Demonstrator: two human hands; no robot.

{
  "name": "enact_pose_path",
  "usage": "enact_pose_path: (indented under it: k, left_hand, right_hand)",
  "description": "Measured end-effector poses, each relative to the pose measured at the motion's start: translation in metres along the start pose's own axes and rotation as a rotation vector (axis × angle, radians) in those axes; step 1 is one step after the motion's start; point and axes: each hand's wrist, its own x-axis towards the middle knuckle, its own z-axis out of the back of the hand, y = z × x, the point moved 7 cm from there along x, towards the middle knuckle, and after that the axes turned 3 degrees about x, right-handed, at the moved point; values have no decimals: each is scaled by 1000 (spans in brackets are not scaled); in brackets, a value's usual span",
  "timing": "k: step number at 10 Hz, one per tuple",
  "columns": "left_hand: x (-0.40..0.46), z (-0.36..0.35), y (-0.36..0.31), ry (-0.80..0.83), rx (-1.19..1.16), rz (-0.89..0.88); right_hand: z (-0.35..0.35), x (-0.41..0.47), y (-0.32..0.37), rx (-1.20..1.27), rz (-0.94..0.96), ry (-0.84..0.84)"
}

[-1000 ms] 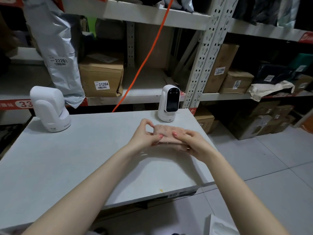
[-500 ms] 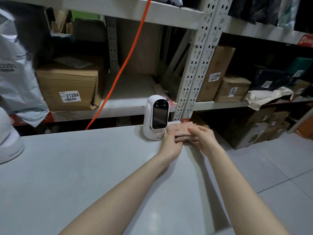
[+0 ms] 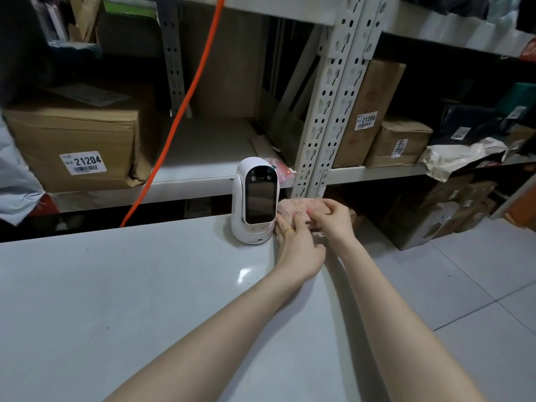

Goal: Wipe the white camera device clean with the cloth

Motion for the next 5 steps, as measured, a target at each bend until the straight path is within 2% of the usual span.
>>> enact_pose_path:
  k: [1,2,3,4,5]
  left_hand:
    - [-10,-2,-4,-95,-10,-43]
    - [-11,-8,-3,-81,23,-103]
    - [-1,-9,5,-48,59,-150]
    - [-3,-1,6,-36,46,-192]
    - [-14,18,8,-109,-50,-260]
  right_hand:
    - [-6,1,2,-275,66,-34]
    - [-7,-5,9,-506,109,-98]
    - [-7,-15,27,-560,302,-126]
    - [-19,-26,28,-696,405,81]
    - [-16,-30,28,-707,391,115]
